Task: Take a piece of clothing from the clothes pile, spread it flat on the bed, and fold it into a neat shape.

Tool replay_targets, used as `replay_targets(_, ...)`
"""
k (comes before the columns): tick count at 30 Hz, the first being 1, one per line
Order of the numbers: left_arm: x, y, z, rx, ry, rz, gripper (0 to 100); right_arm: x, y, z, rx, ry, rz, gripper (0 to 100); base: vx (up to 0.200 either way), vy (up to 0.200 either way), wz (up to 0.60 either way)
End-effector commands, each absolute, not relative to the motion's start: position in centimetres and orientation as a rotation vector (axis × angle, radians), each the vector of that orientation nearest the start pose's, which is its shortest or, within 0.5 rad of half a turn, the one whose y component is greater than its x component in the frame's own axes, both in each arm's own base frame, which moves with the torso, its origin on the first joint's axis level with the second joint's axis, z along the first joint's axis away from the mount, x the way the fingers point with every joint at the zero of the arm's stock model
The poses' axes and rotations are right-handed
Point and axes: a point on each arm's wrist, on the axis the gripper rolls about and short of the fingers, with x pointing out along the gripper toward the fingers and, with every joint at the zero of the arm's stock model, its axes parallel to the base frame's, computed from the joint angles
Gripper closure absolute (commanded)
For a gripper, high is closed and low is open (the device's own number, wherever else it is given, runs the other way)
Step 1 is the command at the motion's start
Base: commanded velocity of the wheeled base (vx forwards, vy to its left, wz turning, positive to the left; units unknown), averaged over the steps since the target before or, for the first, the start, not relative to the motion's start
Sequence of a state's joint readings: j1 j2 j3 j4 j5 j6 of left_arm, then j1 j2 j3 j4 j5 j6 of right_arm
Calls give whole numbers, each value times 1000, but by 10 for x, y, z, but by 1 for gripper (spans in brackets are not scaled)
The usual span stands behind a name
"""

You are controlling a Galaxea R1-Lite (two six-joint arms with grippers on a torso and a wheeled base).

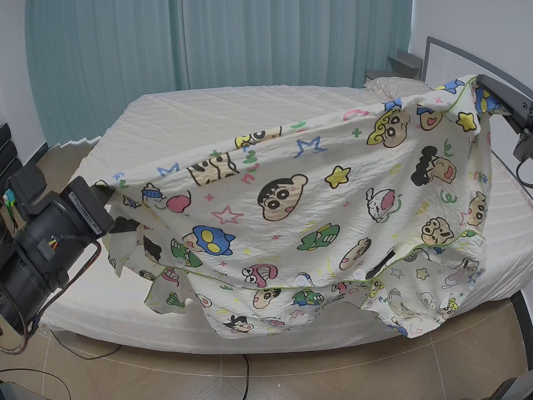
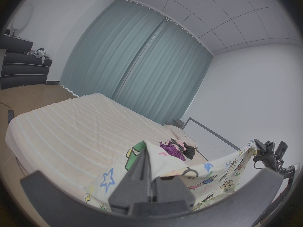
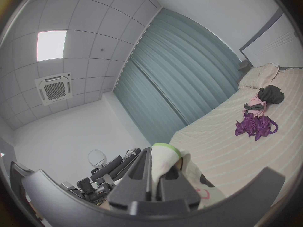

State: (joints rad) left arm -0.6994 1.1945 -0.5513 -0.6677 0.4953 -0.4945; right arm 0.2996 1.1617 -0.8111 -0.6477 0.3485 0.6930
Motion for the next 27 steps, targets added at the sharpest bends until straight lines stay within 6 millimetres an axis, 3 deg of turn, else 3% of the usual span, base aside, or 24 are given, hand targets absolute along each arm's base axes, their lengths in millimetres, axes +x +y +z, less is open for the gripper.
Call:
replay_targets(1,167,-109,238,-488,53,-135,100,210,61,304,653,7,649,100,0,0,0)
replay_targets(5,192,-118,234,-472,80,-103,100,247,61,300,657,15,609,100,50,0,0)
replay_targets(6,192,-118,234,-472,80,-103,100,247,61,300,657,15,609,100,200,0,0)
replay_targets(7,203,-123,232,-467,92,-96,100,263,63,295,656,19,594,100,200,0,0)
replay_targets(11,222,-132,225,-465,120,-82,100,284,67,288,657,20,569,100,200,0,0)
replay_targets(27,302,-142,188,-482,210,-1,100,330,66,256,663,89,509,100,200,0,0)
